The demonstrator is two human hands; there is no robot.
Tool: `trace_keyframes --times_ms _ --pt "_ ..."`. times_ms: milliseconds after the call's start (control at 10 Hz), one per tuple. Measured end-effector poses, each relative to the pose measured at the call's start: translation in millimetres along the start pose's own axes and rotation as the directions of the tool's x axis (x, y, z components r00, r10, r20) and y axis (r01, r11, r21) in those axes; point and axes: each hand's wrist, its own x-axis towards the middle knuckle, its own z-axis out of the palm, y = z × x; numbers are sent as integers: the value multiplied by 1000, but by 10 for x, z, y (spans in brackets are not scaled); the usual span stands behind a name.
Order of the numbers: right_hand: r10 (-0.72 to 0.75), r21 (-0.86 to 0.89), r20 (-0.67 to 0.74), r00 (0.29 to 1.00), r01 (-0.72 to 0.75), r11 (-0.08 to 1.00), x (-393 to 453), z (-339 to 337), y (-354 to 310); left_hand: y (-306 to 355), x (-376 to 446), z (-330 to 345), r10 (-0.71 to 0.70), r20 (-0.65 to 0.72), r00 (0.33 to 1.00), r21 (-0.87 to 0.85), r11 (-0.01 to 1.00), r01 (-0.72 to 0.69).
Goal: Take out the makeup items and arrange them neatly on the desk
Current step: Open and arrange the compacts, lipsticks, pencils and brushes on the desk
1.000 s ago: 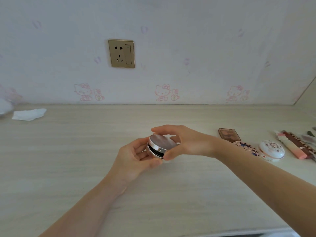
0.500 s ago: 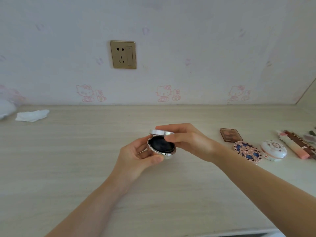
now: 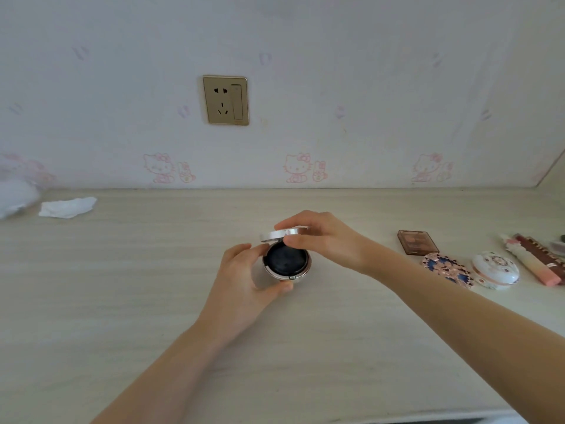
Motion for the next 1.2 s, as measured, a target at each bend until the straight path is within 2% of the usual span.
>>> trace_keyframes --times_ms 200,400,700,800,900,1000,1100,1200 --pt "-6 -47 -20 1000 5 999 95 20 22 -121 33 -14 13 44 999 -1 1000 -13" --pt "25 -120 -42 999 -30 992 147 32 26 -225 54 -27 -33 93 995 -8 999 34" --pt "1 -133 -84 997 -12 991 158 81 -16 -254 54 -49 -33 126 991 -5 999 34" --pt "7 -77 -78 997 -13 997 140 93 -16 -235 44 -57 -45 104 994 -34 998 49" --pt "106 129 -55 993 -98 987 111 61 33 -202 41 -72 -69 99 993 -103 991 80" --pt "238 300 -79 968 -205 932 116 -2 72 -160 48 -105 -87 77 993 -148 984 98" --pt "302 220 -117 946 -272 937 145 -35 96 -108 47 -142 -44 34 998 -236 971 51" --pt "347 233 -34 937 -330 914 187 -16 115 -82 47 -141 -41 22 999 -259 965 45"
